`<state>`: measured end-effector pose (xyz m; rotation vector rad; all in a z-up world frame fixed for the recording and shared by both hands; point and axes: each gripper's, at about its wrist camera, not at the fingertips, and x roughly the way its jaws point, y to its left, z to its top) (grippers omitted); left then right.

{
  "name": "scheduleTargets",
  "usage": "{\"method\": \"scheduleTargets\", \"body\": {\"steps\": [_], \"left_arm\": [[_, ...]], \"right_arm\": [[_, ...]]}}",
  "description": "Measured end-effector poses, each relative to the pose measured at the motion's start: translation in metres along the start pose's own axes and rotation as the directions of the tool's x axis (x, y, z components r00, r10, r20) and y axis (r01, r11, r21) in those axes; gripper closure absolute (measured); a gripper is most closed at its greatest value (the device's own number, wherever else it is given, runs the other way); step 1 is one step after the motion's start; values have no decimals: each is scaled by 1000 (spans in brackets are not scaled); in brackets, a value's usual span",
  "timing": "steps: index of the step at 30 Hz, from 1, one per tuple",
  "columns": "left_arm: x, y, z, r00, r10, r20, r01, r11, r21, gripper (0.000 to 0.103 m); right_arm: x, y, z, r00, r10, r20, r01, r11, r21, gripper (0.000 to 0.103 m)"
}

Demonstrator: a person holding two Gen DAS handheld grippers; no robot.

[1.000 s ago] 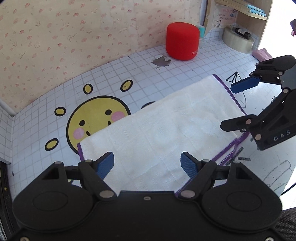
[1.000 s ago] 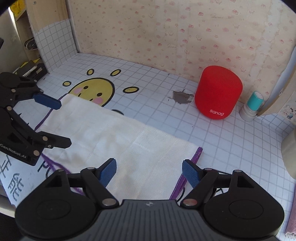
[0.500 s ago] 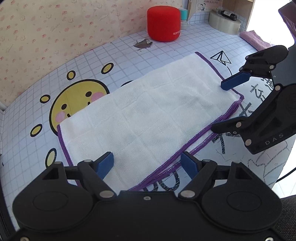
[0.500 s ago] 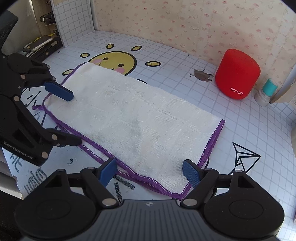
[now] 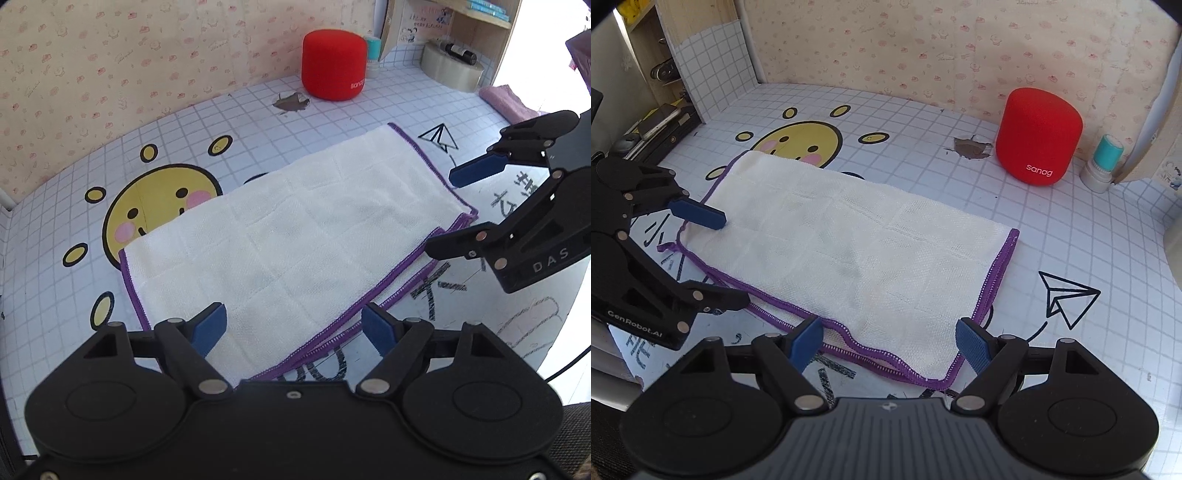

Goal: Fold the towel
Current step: 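Raise both open grippers above the folded towel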

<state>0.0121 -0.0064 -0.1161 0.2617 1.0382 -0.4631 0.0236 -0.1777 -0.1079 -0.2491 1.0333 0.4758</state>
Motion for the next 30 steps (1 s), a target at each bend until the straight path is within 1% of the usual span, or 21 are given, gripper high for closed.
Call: {"method": "scheduleTargets", "body": {"steps": [4, 8, 12, 14, 16, 19, 23, 25, 27, 30], "left_arm": [[-4, -4, 12, 1000, -16, 23, 17, 1000, -13, 22], [-6, -17, 25, 998, -33, 49, 33, 999, 4, 22], [-4, -27, 29, 998, -39, 50, 37, 999, 28, 22], [-1, -31, 30, 998, -38, 46, 36, 999, 35, 22], [4, -35, 33, 999, -30, 45, 28, 999, 46, 22], [13, -40, 35, 999, -13, 38, 11, 998, 61, 22], [30, -46, 31, 1000, 15, -9, -14, 996, 85, 22], [34, -48, 27, 999, 22, -26, -19, 995, 99, 22], [36, -50, 23, 999, 29, -34, -25, 994, 111, 21], [34, -49, 18, 999, 23, -27, -20, 995, 101, 21]], "right_arm": [[-5, -7, 2, 1000, -14, 14, 14, 1000, 22, 25], [-9, -15, 2, 1000, -15, 16, 15, 999, 39, 25], [-15, -22, -5, 1000, -2, 3, 1, 999, 48, 25], [-16, -23, -10, 1000, -22, 2, 22, 999, 34, 25], [-18, -26, -13, 998, -70, 11, 69, 997, 37, 25], [-16, -32, -13, 996, -82, 25, 81, 995, 55, 25], [-5, -33, -9, 996, -88, 24, 87, 996, 23, 25], [1, -32, -10, 997, -79, 11, 79, 997, -3, 25], [5, -28, -12, 998, -70, 0, 70, 997, -34, 25], [3, -22, -19, 999, -54, 0, 54, 996, -67, 25]]}}
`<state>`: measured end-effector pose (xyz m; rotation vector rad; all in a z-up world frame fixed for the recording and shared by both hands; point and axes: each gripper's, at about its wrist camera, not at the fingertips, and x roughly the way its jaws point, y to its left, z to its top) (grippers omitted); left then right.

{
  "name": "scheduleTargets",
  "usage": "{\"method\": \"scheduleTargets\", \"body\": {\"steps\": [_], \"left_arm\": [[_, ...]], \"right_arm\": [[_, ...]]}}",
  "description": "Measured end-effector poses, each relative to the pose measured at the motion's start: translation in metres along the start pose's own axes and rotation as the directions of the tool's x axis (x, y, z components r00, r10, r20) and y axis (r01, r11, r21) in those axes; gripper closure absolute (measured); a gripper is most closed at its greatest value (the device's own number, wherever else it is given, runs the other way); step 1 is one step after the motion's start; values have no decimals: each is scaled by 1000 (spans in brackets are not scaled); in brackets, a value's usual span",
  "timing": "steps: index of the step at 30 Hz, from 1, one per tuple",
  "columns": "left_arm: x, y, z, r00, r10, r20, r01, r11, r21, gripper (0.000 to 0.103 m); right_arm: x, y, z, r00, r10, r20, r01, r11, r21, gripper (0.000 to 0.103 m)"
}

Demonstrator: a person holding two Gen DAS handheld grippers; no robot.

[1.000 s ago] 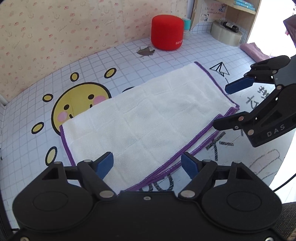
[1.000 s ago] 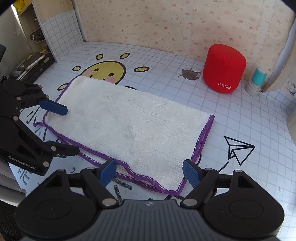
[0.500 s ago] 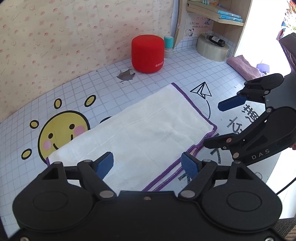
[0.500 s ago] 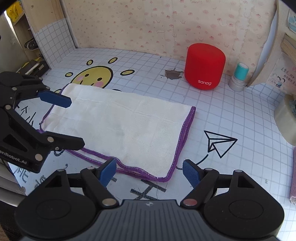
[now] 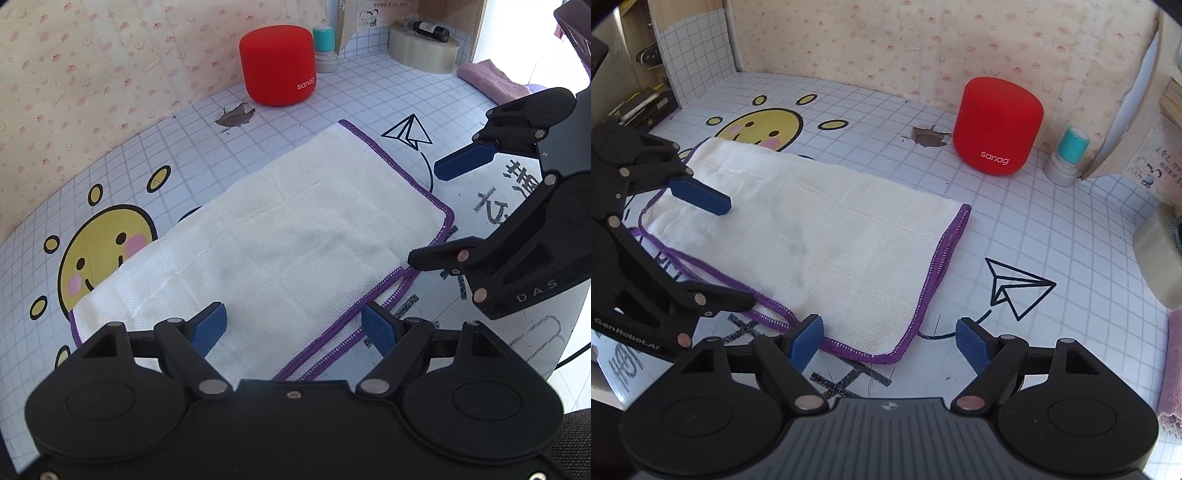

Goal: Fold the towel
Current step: 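Raise both open grippers above the folded towel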

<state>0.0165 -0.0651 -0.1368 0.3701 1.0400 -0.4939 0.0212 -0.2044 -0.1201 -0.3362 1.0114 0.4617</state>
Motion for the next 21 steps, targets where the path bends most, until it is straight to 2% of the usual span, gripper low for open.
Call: {"method": "scheduleTargets", "body": {"steps": [5, 12, 17, 21], "left_arm": [[-1, 6, -5, 1000, -15, -9, 15, 999, -51, 20], [-5, 6, -11, 1000, 4, -11, -5, 997, -71, 20], [-7, 1, -10, 1000, 29, -8, -29, 999, -45, 20], [-15, 1, -9, 1000, 10, 16, -9, 1000, -30, 20]], "right_arm": [[-3, 7, -10, 999, 36, -10, -36, 999, -16, 25], [-5, 13, -14, 998, 60, -9, -60, 998, -32, 23], [-4, 12, -12, 997, 69, -25, -69, 997, -38, 23], [-10, 11, -5, 998, 49, -26, -50, 998, -26, 23]]}}
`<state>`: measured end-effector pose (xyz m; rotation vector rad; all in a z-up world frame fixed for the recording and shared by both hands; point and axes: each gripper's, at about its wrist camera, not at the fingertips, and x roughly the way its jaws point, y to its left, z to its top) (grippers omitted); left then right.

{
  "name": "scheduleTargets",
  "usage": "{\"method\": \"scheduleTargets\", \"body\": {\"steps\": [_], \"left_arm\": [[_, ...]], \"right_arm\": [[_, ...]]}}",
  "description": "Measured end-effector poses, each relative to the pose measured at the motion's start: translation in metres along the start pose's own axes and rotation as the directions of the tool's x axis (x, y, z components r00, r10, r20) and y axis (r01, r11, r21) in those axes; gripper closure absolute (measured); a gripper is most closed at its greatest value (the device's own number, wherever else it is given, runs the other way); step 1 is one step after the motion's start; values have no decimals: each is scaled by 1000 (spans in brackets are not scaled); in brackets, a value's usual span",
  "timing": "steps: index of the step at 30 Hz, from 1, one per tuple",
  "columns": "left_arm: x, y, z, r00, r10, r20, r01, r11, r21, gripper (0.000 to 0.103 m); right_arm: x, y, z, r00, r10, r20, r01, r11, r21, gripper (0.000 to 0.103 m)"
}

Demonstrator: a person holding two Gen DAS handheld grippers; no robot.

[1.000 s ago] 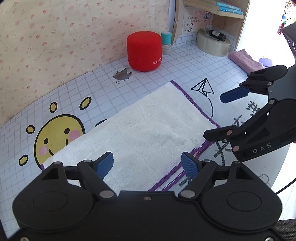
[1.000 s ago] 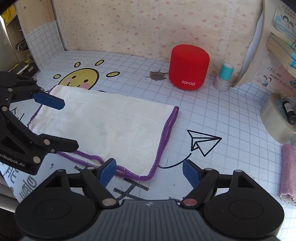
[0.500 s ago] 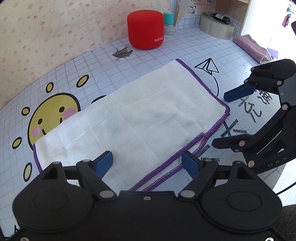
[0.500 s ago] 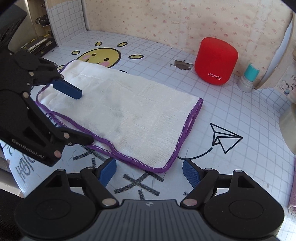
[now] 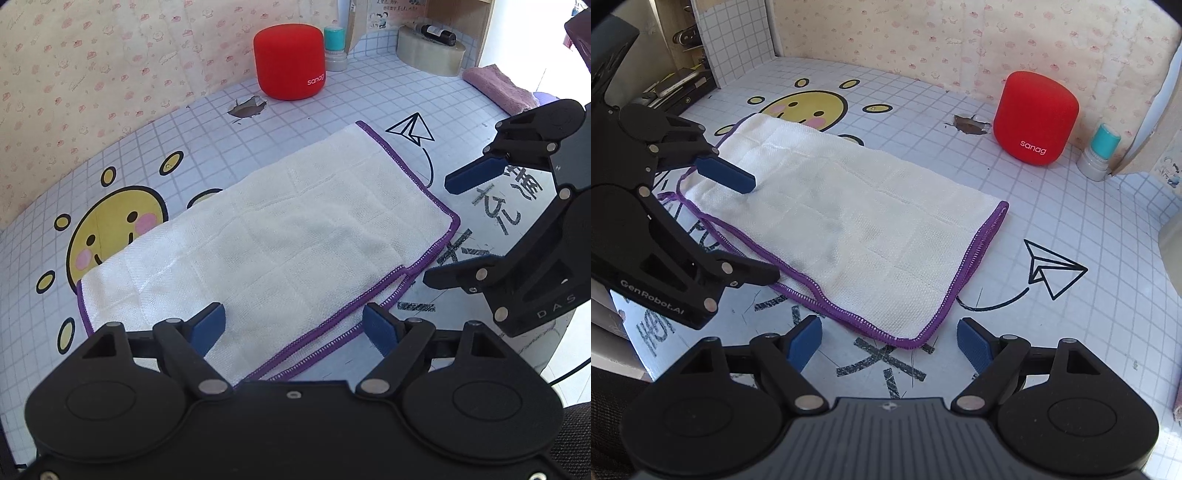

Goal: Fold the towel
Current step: 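Raise both open grippers above the folded towel, then move the right gripper toward the left gripper over the towel's purple border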

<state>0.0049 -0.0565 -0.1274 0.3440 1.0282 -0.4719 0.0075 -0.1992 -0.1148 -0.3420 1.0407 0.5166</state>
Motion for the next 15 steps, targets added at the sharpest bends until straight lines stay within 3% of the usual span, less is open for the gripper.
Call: {"method": "scheduleTargets", "body": {"steps": [7, 15], "left_arm": [[-21, 1, 7, 996, -38, 85, 37, 999, 8, 21], [-27, -19, 12, 995, -36, 91, 34, 999, 19, 21]], "right_arm": [[-18, -9, 20, 999, -46, 17, 46, 999, 29, 23], [-11, -29, 35, 998, -23, 62, 20, 998, 54, 23]]}}
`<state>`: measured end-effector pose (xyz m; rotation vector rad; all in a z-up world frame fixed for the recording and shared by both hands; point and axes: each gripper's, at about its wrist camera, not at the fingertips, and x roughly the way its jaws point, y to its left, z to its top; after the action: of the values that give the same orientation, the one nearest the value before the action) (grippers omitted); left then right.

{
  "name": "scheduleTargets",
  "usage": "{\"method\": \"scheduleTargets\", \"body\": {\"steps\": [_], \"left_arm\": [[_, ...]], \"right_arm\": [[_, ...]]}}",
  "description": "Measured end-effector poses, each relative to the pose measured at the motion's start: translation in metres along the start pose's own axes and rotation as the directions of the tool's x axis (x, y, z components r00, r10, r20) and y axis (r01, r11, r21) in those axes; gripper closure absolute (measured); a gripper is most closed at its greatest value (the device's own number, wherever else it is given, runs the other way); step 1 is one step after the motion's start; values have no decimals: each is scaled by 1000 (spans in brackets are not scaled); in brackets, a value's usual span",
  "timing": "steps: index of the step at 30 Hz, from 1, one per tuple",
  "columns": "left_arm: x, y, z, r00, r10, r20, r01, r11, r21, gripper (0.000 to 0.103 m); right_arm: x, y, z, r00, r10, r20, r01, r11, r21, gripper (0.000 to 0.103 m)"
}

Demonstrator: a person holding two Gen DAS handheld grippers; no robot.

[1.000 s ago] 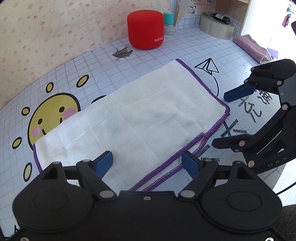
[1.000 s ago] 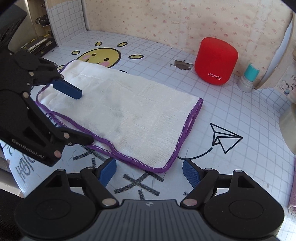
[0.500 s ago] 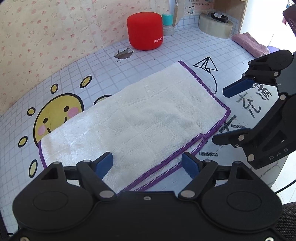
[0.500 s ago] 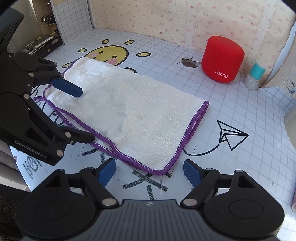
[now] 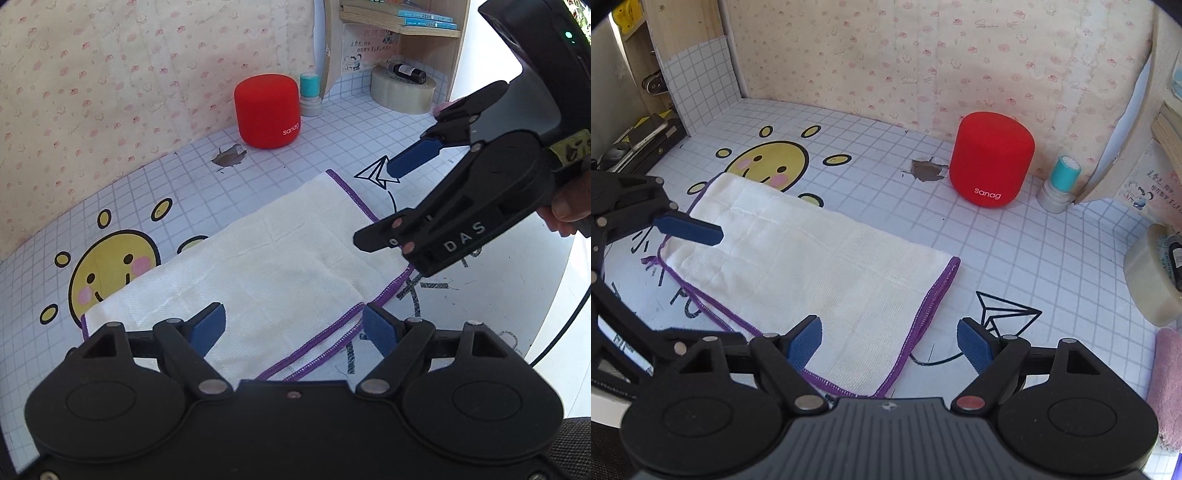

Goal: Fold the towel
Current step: 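Move the right gripper toward the left gripper over the towel's purple border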

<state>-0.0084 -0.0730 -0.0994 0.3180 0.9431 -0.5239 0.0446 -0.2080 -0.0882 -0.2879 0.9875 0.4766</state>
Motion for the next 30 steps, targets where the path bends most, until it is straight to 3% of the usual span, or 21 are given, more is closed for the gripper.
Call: {"method": "scheduleTargets", "body": {"steps": [5, 18, 25, 30], "left_arm": [[1, -30, 9, 1000, -5, 9, 5, 1000, 5, 20], [36, -86, 31, 999, 20, -39, -23, 998, -63, 24], [54, -90, 33, 992, 74, -107, -86, 989, -117, 48], [57, -94, 35, 987, 127, -104, -139, 983, -117, 48]], "right_arm": [[13, -18, 4, 998, 51, 22, -51, 999, 12, 23], [38, -62, 23, 985, 172, 6, -169, 978, -122, 26], [50, -65, 29, 980, 200, -2, -196, 963, -186, 31], [57, -68, 31, 975, 223, 4, -219, 957, -190, 31]]}}
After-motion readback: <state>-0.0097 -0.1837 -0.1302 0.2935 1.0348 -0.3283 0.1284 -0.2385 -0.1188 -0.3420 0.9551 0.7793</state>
